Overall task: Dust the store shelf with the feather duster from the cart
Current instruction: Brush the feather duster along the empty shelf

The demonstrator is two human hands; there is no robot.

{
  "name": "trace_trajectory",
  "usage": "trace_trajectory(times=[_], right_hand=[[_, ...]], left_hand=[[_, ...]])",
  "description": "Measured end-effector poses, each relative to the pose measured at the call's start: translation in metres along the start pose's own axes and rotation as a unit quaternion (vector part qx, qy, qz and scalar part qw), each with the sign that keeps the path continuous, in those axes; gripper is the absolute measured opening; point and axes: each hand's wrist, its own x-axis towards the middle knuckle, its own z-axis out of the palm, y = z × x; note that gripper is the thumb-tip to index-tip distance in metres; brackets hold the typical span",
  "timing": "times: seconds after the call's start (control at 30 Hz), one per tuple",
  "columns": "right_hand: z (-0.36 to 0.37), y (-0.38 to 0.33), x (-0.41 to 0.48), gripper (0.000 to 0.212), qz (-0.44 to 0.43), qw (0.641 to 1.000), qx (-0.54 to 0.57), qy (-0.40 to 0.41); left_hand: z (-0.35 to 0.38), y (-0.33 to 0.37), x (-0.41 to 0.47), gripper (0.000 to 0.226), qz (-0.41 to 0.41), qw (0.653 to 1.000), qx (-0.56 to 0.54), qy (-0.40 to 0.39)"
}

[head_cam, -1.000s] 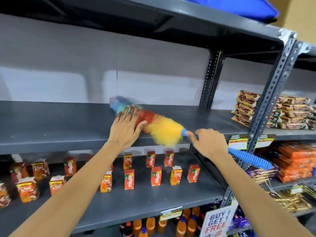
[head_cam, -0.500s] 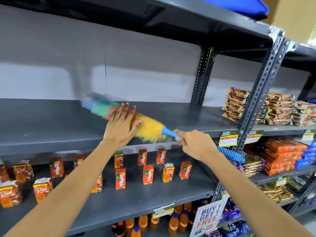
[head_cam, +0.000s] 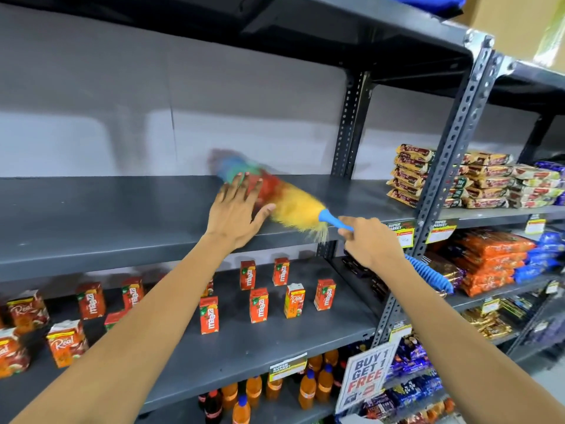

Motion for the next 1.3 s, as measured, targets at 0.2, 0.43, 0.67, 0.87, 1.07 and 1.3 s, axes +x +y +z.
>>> trace_trajectory(times=[0.2, 0.43, 0.67, 0.87, 1.07, 1.3], right_hand=[[-0.016, 0.039, -0.019, 0.030, 0.160, 0.984, -0.007, 0.073], [-0.031, 0.024, -0.020, 0.029, 0.015, 0.999, -0.029, -0.026], [-0.032, -0.032, -0.012, 0.030, -0.034, 0.999, -0.014, 0.011], [-0.026, -0.102, -0.007, 0.029, -0.110, 0.994, 0.000, 0.012], [-0.030, -0.181, -0.019, 0.032, -0.180, 0.981, 0.076, 0.012], [-0.029, -0.241, -0.023, 0.031, -0.213, 0.972, 0.096, 0.008]], left_hand=[[0.018, 0.035, 0.006, 0.068, 0.061, 0.997, 0.021, -0.031], [0.022, 0.031, 0.007, 0.067, 0.032, 0.999, -0.037, -0.007], [0.005, 0.002, -0.006, 0.062, 0.006, 0.999, -0.031, 0.014], [-0.024, -0.064, -0.032, 0.063, -0.073, 0.997, 0.012, 0.013], [-0.049, -0.119, -0.068, 0.058, -0.190, 0.981, 0.012, 0.035], [-0.076, -0.164, -0.101, 0.059, -0.246, 0.967, 0.030, 0.067]])
